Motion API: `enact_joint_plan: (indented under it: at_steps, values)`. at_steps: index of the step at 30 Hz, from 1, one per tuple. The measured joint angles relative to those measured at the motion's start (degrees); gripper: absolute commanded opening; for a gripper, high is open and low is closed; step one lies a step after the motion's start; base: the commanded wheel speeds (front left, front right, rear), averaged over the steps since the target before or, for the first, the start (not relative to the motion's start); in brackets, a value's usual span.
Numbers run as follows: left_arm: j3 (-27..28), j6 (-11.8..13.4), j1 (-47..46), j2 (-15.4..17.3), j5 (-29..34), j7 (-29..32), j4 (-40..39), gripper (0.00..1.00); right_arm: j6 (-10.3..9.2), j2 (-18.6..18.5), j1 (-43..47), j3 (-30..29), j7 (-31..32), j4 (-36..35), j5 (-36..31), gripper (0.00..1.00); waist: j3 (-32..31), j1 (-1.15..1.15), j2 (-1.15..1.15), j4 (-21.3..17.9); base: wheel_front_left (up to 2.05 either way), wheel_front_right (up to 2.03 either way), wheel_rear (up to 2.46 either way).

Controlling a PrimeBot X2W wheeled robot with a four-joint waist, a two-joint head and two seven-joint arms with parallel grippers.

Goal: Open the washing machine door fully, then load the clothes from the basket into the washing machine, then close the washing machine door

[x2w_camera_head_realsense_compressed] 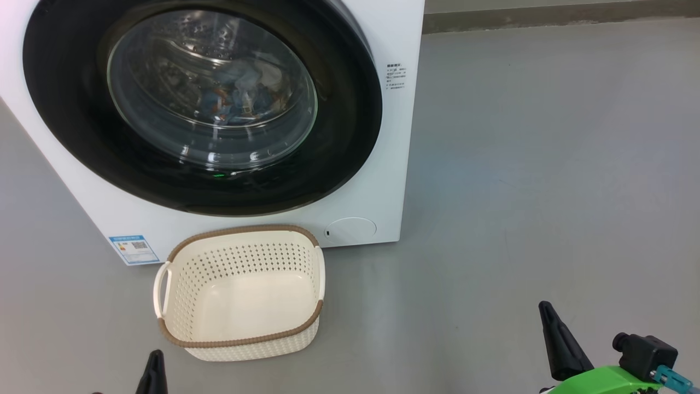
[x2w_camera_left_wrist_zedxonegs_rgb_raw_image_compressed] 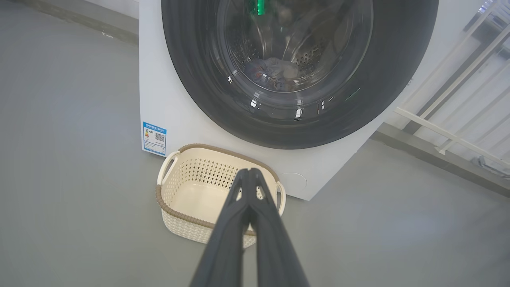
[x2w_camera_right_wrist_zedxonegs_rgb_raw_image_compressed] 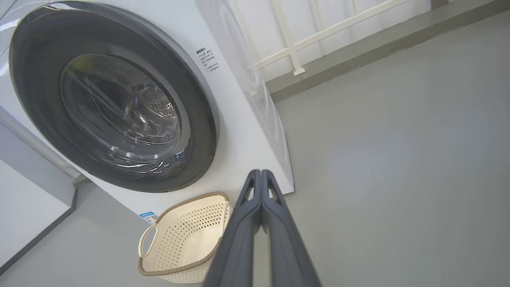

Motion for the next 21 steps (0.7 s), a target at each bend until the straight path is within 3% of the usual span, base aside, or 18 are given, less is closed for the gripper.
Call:
enact_joint_plan:
  at_steps: [21]
  values:
    - [0.9,-0.5,-2.5,0.0,-14.2,3.7,1.5,0.0,0.0,0.0,-0.2,-1.4,3.6,0.2,14.3,0.0,0.1,0.0,0.0,0.2,0.0,0.0,0.0]
